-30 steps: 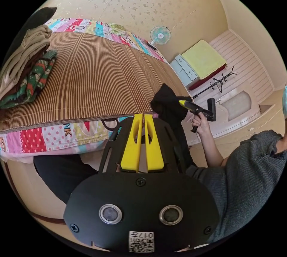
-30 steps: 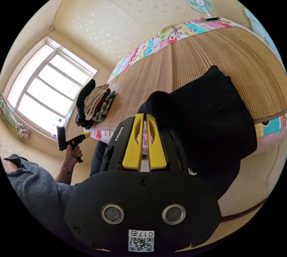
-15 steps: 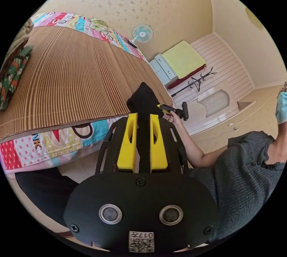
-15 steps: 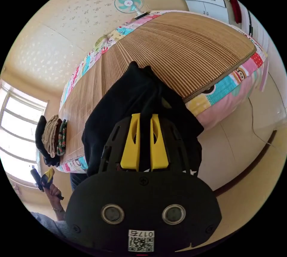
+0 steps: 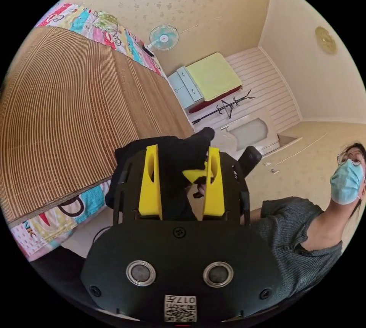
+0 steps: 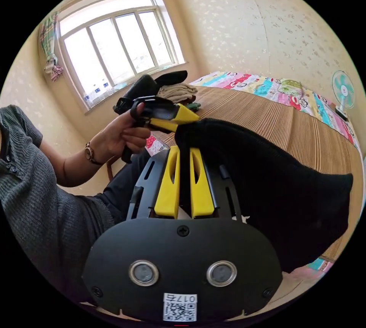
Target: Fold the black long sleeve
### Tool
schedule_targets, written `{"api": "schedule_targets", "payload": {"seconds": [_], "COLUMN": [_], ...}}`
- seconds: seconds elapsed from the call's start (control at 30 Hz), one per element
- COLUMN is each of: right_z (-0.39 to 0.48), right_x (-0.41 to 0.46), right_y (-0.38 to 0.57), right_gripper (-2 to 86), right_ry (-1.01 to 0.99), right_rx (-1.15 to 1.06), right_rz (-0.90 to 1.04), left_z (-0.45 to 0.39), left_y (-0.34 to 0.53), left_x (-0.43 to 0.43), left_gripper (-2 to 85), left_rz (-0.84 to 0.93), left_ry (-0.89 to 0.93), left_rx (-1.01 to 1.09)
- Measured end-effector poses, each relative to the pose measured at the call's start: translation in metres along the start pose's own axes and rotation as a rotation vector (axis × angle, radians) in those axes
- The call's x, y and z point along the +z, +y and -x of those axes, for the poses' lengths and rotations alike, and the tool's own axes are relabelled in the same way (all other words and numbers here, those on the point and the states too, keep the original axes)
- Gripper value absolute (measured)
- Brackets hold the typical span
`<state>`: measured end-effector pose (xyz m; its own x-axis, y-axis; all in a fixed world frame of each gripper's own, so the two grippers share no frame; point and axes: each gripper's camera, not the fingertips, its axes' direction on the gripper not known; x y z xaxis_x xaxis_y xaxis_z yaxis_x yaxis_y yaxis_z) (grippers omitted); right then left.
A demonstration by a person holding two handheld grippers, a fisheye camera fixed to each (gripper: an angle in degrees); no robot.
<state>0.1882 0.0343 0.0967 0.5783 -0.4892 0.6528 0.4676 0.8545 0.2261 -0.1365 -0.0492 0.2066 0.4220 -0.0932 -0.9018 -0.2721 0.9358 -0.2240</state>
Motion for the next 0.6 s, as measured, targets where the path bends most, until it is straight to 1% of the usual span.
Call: {"api": "schedule_targets", "payload": {"seconds": [0.07,0.1,0.2,0.27,0.3,0.37,0.4,0.53,0.6], "right_z": [-0.001,-0.002,-0.012,-0.023,-0.025,-0.036,-0.039,-0.054,-0.052], "right_x": [0.006,0.006,0.003,-0.007,-0.011,-0.034,-0.041,-0.096,-0.120], "right_y": [0.004,0.005,0.014,0.020,0.022,0.031,0.034,0.056,0.063], "right_gripper": [1.9,1.8,1.8,2.0,2.1,2.9,3.1,6.0,7.7], "right_ry": [-0.029,-0.044,-0.137,-0.217,-0.233,-0.250,-0.251,-0.174,-0.122], "right_rx": [-0.014,-0.017,-0.009,0.033,0.036,0.066,0.078,0.219,0.252], "right_rz": [0.045,0.053,0.066,0.050,0.040,-0.003,-0.013,-0.120,-0.187], "left_z": [0.008,0.015,0.014,0.005,0.001,0.003,0.009,0.038,0.042], "left_y": [-0.011,-0.017,-0.026,-0.029,-0.030,-0.033,-0.035,-0.040,-0.044], "left_x": [0.016,0.024,0.033,0.036,0.036,0.032,0.027,0.005,0.001], "left_gripper": [15.2,13.1,9.3,6.9,5.5,5.0,4.9,4.7,4.8], "left_rz": [0.124,0.192,0.258,0.250,0.224,0.145,0.082,-0.126,-0.154], "left_ry": [0.037,0.069,0.069,0.028,0.030,0.087,0.147,0.318,0.333], "left_rx": [0.051,0.053,0.114,0.184,0.215,0.211,0.189,0.080,0.068]}}
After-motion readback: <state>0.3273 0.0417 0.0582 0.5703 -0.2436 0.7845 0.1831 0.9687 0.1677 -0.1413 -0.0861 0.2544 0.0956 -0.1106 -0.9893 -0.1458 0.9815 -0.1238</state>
